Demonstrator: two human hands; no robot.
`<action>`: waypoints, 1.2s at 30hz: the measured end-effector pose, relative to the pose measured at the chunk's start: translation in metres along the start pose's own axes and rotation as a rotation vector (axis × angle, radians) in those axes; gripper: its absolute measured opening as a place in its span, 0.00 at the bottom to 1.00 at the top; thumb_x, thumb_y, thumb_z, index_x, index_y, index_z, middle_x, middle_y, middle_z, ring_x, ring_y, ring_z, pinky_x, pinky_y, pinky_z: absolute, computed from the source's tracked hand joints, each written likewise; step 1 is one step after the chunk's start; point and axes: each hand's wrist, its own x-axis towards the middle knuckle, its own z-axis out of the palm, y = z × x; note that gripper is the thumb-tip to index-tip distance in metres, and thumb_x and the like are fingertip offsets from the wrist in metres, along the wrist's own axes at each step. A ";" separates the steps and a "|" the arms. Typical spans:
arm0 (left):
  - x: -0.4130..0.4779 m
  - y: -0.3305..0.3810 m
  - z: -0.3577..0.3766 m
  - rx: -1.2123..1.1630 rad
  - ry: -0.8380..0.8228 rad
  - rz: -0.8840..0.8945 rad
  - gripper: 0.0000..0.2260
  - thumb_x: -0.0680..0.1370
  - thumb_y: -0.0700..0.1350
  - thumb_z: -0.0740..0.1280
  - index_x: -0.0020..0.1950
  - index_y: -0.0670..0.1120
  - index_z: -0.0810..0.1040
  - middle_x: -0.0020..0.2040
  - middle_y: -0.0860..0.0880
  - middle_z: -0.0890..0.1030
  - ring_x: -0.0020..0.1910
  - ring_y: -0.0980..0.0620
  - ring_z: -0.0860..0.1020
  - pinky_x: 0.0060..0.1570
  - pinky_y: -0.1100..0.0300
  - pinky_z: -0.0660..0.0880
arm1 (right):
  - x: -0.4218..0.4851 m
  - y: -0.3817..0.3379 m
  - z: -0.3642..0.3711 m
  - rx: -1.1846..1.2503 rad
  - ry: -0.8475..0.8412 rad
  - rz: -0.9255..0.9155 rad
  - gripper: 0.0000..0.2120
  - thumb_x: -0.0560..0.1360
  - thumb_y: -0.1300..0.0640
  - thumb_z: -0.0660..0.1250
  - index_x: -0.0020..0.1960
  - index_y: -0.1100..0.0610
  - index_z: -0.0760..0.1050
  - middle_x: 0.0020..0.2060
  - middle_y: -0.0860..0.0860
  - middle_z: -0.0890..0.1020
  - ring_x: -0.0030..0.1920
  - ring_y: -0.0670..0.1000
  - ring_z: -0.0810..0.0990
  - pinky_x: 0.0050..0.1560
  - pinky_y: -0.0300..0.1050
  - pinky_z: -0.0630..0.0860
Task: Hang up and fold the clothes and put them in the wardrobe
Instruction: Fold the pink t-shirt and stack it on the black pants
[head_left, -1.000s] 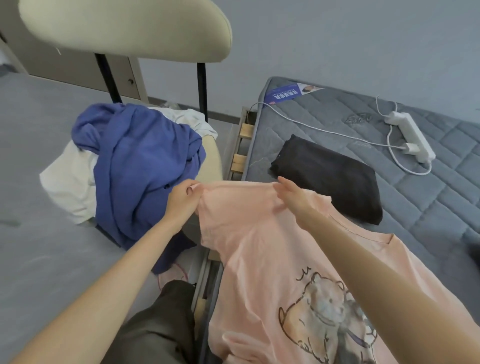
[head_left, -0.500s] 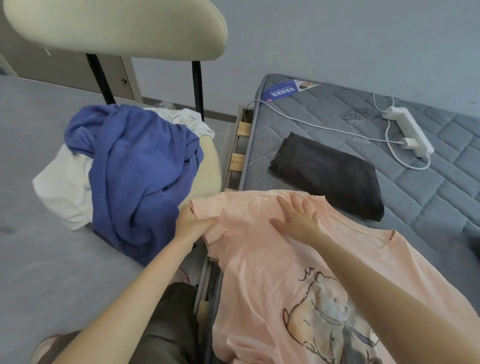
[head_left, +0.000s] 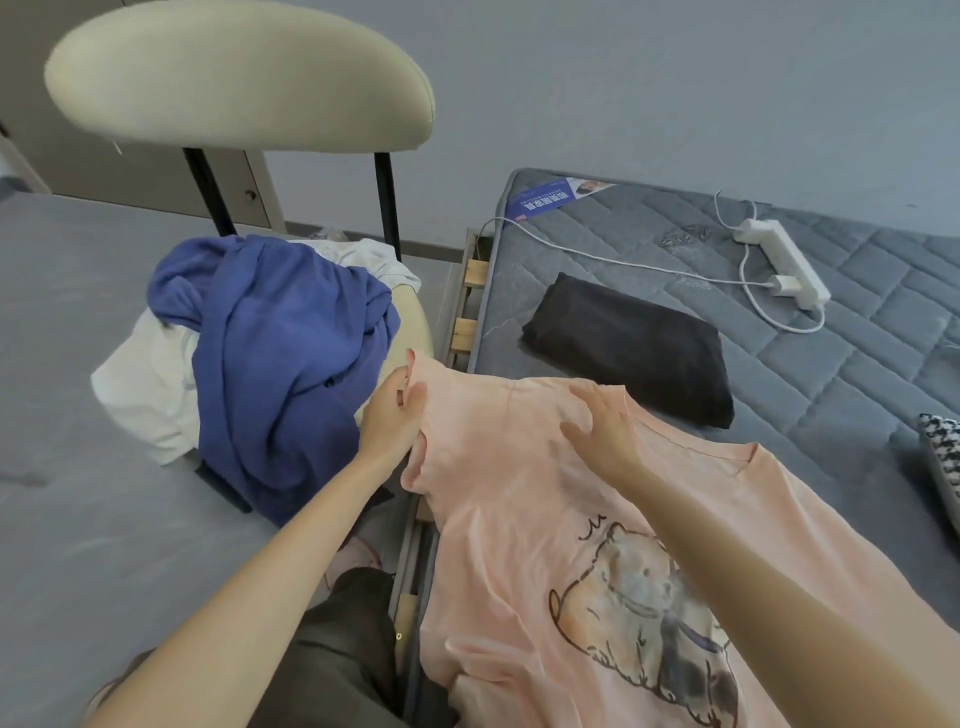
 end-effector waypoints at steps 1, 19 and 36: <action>-0.003 0.007 0.005 0.026 -0.005 0.040 0.14 0.82 0.48 0.58 0.66 0.45 0.73 0.50 0.51 0.78 0.49 0.51 0.75 0.39 0.67 0.68 | -0.004 0.002 -0.006 0.047 0.029 0.033 0.22 0.78 0.55 0.65 0.71 0.50 0.65 0.71 0.51 0.66 0.71 0.56 0.63 0.71 0.54 0.62; -0.086 -0.012 0.024 0.349 -0.452 0.086 0.34 0.67 0.52 0.75 0.71 0.57 0.65 0.65 0.52 0.67 0.63 0.49 0.65 0.63 0.52 0.67 | -0.039 0.005 -0.025 0.290 -0.062 0.183 0.17 0.81 0.57 0.59 0.69 0.56 0.69 0.68 0.53 0.71 0.67 0.54 0.70 0.69 0.52 0.68; -0.089 -0.046 0.024 0.470 -0.383 0.219 0.08 0.76 0.41 0.63 0.45 0.53 0.67 0.42 0.55 0.72 0.38 0.56 0.72 0.38 0.64 0.69 | 0.057 -0.052 0.049 0.011 -0.253 0.186 0.25 0.80 0.42 0.56 0.70 0.56 0.66 0.63 0.55 0.75 0.62 0.59 0.74 0.64 0.54 0.68</action>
